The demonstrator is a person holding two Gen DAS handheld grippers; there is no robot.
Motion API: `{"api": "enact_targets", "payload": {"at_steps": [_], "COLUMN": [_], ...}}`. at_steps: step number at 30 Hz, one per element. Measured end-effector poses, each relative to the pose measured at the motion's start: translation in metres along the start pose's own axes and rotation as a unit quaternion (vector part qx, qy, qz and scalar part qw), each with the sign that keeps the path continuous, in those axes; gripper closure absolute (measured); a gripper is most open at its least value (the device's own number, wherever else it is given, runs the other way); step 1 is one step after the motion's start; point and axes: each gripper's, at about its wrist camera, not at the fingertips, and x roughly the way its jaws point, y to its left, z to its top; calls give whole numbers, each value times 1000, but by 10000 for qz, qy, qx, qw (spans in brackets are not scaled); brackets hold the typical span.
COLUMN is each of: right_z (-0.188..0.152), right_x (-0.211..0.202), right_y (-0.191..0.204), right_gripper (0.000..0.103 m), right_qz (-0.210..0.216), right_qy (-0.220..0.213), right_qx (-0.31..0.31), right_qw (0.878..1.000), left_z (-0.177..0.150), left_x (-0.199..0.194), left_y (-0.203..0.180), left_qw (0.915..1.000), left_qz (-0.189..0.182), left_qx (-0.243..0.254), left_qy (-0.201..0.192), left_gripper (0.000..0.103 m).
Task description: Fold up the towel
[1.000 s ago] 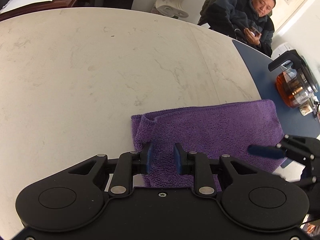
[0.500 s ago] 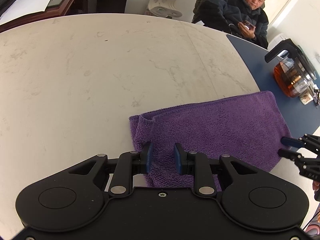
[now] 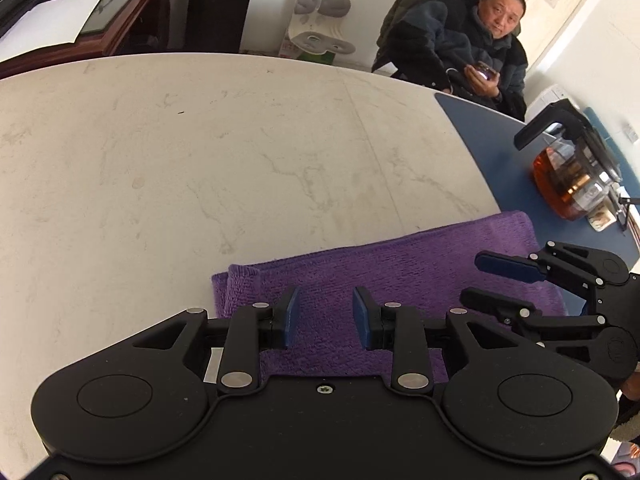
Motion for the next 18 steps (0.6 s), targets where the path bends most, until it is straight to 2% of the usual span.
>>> {"api": "enact_targets", "payload": {"at_steps": [2, 6, 8, 10, 11, 12, 15, 18], "right_z": [-1, -11, -20, -26, -27, -28, -27, -25], "right_x": [4, -14, -31, -43, -45, -45, -56, -63], "right_y": [-9, -40, -69, -87, -91, -92, -85, -58], "right_gripper": [70, 70, 71, 75, 70, 70, 70, 70], "right_qz": [-89, -467, -880, -1057, -1179, -1261, -1153, -795], "right_qy": [55, -26, -76, -175, -160, -131, -257, -360], "right_qx": [7, 332, 665, 1006, 1101, 1134, 1163, 968], "right_qw": [9999, 9984, 9939, 9891, 9868, 9854, 9862, 9915], "left_z": [-1, -4, -4, -3, -2, -2, -3, -16], "left_x": [-1, -6, -7, -8, -8, -9, -19, -30], "left_y": [10, 25, 27, 27, 26, 24, 14, -1], "left_qw": [9999, 9992, 9993, 9994, 9995, 9996, 9998, 9991], "left_qz": [-88, -219, -232, -217, -191, -162, -112, -415], "left_qx": [-138, -308, -294, -260, -252, -234, -124, 73], "left_qy": [-40, -88, -87, -79, -71, -69, -99, -59], "left_gripper": [76, 77, 77, 77, 76, 76, 75, 72]}}
